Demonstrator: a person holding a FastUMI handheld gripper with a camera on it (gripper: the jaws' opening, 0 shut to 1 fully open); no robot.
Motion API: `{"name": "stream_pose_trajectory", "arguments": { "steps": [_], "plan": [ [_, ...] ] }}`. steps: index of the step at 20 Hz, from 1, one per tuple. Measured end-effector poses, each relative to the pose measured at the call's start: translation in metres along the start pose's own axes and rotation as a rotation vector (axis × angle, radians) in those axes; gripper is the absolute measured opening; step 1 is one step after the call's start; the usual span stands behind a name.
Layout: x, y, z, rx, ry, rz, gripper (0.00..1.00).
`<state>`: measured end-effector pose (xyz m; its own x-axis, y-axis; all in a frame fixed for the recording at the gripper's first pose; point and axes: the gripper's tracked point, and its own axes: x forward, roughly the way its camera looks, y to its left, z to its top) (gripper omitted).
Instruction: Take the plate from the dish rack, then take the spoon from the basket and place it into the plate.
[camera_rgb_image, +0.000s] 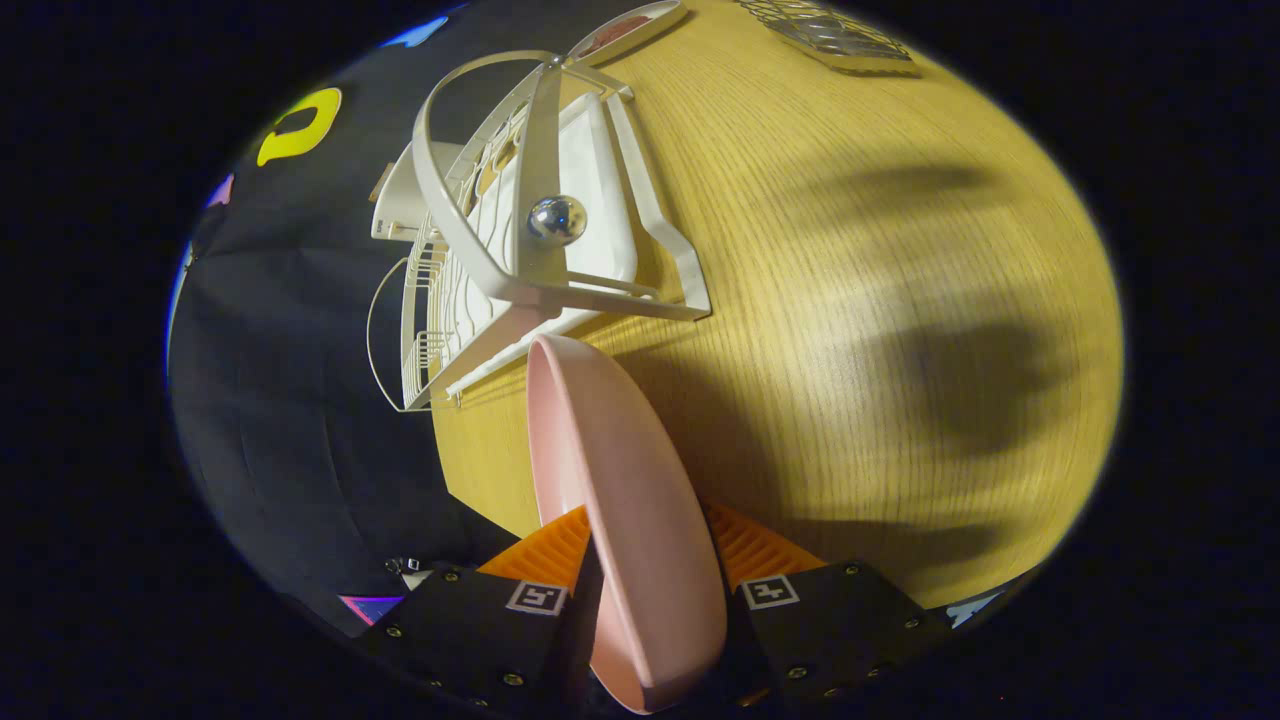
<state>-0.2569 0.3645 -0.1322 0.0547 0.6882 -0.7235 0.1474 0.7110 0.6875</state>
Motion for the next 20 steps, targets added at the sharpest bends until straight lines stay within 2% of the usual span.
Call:
{"name": "stream_pose_trajectory", "arguments": {
  "steps": [3, 11, 13, 15, 20],
  "plan": [
    [-0.008, -0.009, 0.006, -0.003, -0.015, -0.018, 0.55],
    [-0.037, -0.034, 0.015, -0.022, -0.048, -0.065, 0.56],
    [-0.052, -0.042, 0.026, -0.068, -0.099, -0.103, 0.61],
    [-0.070, -0.049, 0.038, -0.102, -0.168, -0.145, 0.61],
    [-0.132, -0.062, 0.098, -0.093, -0.434, -0.235, 0.61]
  ]
}}
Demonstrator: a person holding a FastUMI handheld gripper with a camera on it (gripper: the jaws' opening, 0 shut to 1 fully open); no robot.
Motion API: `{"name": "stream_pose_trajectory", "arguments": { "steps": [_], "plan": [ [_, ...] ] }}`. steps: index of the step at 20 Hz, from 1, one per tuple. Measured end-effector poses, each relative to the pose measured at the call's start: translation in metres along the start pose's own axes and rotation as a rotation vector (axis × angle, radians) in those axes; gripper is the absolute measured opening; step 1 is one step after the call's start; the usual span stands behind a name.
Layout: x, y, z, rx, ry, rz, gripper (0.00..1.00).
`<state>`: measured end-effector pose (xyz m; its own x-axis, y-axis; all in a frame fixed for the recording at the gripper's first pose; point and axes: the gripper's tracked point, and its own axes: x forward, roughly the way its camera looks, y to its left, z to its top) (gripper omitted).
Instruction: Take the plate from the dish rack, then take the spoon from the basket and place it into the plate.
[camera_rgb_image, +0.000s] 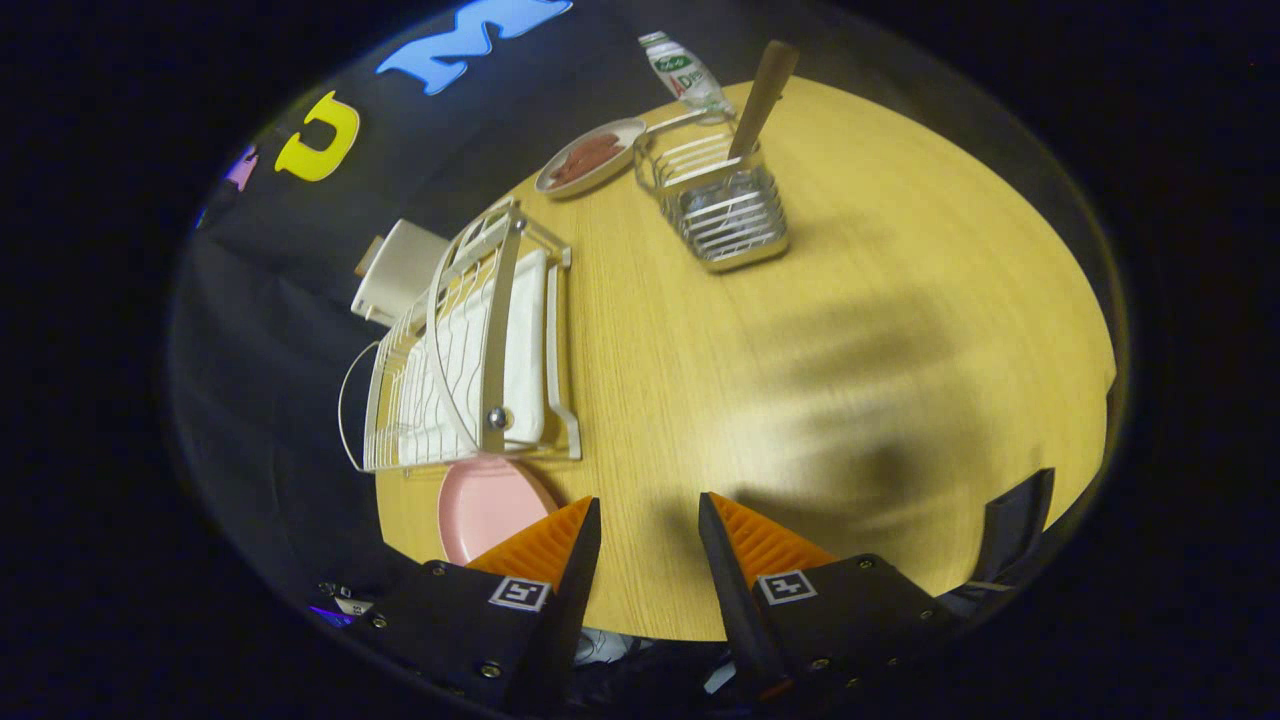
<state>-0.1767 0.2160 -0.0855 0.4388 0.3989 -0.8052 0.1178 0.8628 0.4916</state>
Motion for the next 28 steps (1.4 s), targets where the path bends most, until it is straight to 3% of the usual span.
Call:
{"name": "stream_pose_trajectory", "arguments": {
  "steps": [8, 18, 19, 20, 22, 23, 24, 25, 26, 28],
  "plan": [
    [-0.044, -0.027, 0.125, 0.081, -0.414, -0.126, 0.59],
    [-0.018, -0.040, 0.186, 0.250, -0.569, -0.208, 0.58],
    [-0.014, -0.044, 0.189, 0.276, -0.575, -0.213, 0.39],
    [-0.010, -0.044, 0.190, 0.307, -0.572, -0.205, 0.33],
    [-0.005, -0.044, 0.193, 0.361, -0.576, -0.185, 0.33],
    [0.000, -0.046, 0.194, 0.369, -0.572, -0.184, 0.21],
    [-0.002, -0.042, 0.192, 0.367, -0.580, -0.172, 0.23],
    [-0.024, -0.041, 0.192, 0.376, -0.582, -0.186, 0.16],
    [-0.004, -0.044, 0.200, 0.370, -0.585, -0.179, 0.09],
    [-0.003, -0.039, 0.203, 0.340, -0.581, -0.176, 0.09]
  ]
}}
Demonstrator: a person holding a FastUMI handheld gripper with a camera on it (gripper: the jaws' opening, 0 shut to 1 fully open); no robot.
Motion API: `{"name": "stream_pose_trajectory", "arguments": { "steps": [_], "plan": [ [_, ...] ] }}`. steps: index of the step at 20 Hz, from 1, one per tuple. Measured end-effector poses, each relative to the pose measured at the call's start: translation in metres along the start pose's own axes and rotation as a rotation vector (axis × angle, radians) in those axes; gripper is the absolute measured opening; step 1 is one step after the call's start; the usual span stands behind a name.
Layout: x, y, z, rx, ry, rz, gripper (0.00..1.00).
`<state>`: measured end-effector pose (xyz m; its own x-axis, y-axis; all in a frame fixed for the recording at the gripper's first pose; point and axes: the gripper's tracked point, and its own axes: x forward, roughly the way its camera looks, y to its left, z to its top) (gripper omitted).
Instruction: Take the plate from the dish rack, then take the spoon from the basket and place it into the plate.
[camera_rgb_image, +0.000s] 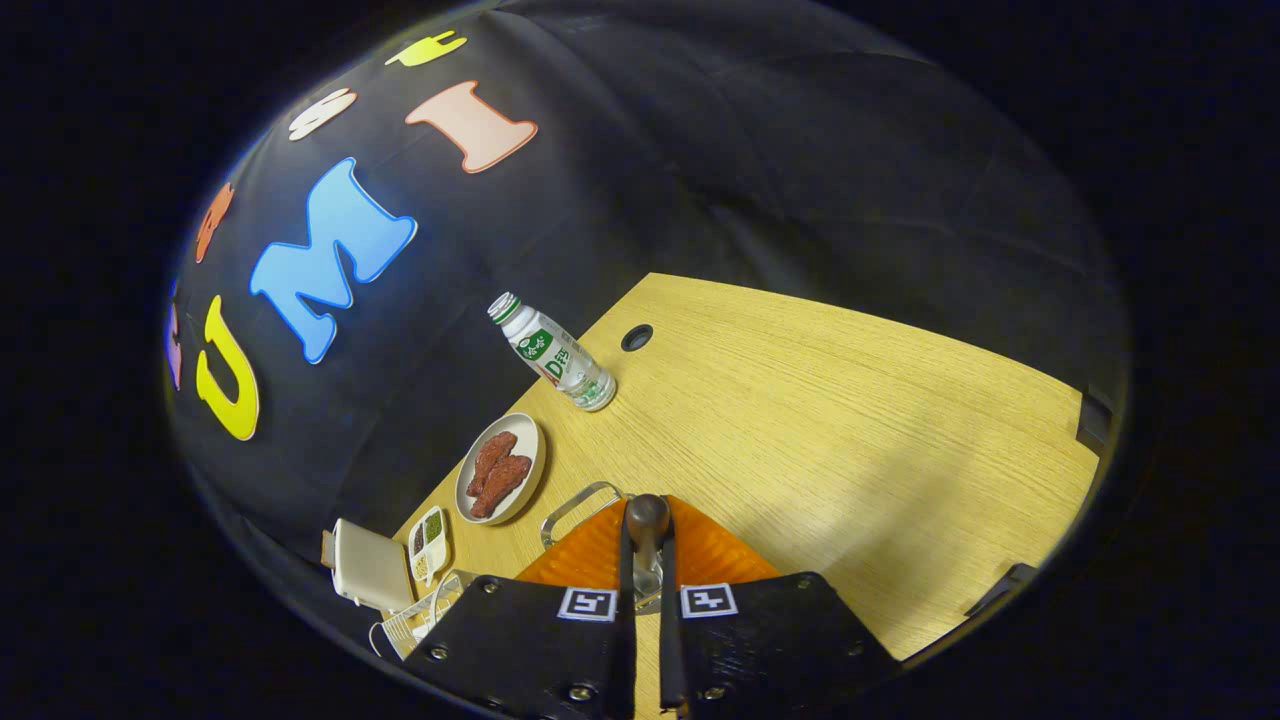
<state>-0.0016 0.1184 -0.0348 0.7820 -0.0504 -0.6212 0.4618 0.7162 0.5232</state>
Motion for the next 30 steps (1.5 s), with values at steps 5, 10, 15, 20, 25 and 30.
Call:
{"name": "stream_pose_trajectory", "arguments": {
  "steps": [5, 10, 15, 20, 25, 30],
  "plan": [
    [-0.012, 0.010, 0.016, -0.044, -0.021, 0.025, 0.09],
    [-0.044, 0.037, 0.045, -0.187, -0.092, 0.069, 0.09],
    [-0.096, 0.090, 0.052, -0.329, -0.154, 0.184, 0.09],
    [-0.142, 0.146, 0.008, -0.415, -0.118, 0.347, 0.09],
    [-0.190, 0.189, -0.057, -0.554, -0.061, 0.490, 0.09],
    [-0.220, 0.208, -0.144, -0.686, 0.036, 0.594, 0.09]
  ]
}}
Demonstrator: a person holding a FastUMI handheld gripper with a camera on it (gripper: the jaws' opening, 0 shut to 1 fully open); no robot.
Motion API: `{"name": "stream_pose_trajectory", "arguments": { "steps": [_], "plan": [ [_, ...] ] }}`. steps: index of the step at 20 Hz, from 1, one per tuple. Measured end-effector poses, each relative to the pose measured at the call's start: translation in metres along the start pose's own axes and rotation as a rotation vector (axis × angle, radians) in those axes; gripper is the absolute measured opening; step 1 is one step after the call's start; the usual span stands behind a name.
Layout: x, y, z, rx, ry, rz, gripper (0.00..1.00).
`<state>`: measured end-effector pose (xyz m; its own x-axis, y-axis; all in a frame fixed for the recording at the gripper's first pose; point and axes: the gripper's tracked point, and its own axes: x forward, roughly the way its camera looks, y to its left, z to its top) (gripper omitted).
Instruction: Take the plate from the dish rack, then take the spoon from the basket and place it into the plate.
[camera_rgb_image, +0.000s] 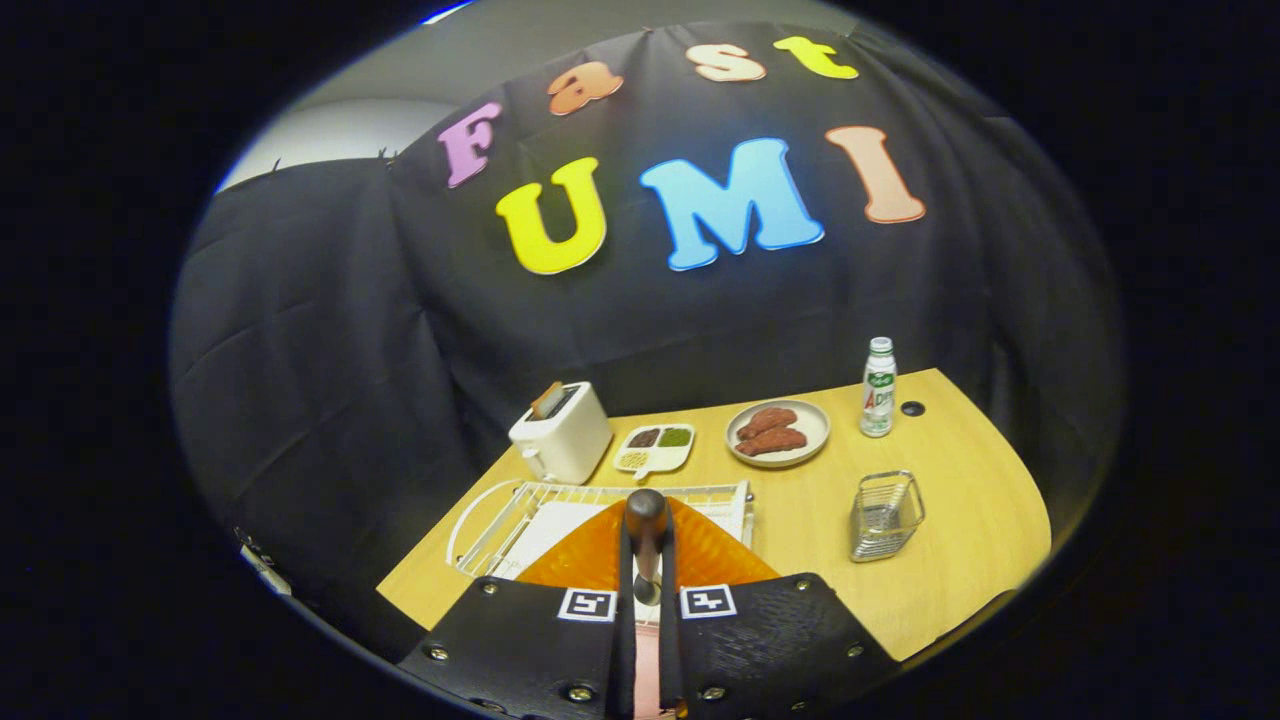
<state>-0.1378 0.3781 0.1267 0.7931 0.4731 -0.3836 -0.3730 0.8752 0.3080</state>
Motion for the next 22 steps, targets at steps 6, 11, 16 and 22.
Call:
{"name": "stream_pose_trajectory", "arguments": {
  "steps": [6, 11, 16, 22],
  "plan": [
    [0.005, 0.052, -0.080, -0.123, 0.137, 0.079, 0.09],
    [0.023, 0.069, -0.132, -0.214, 0.217, 0.086, 0.09],
    [0.029, 0.079, -0.157, -0.246, 0.250, 0.100, 0.09],
    [0.022, 0.075, -0.168, -0.248, 0.265, 0.116, 0.11]
  ]
}}
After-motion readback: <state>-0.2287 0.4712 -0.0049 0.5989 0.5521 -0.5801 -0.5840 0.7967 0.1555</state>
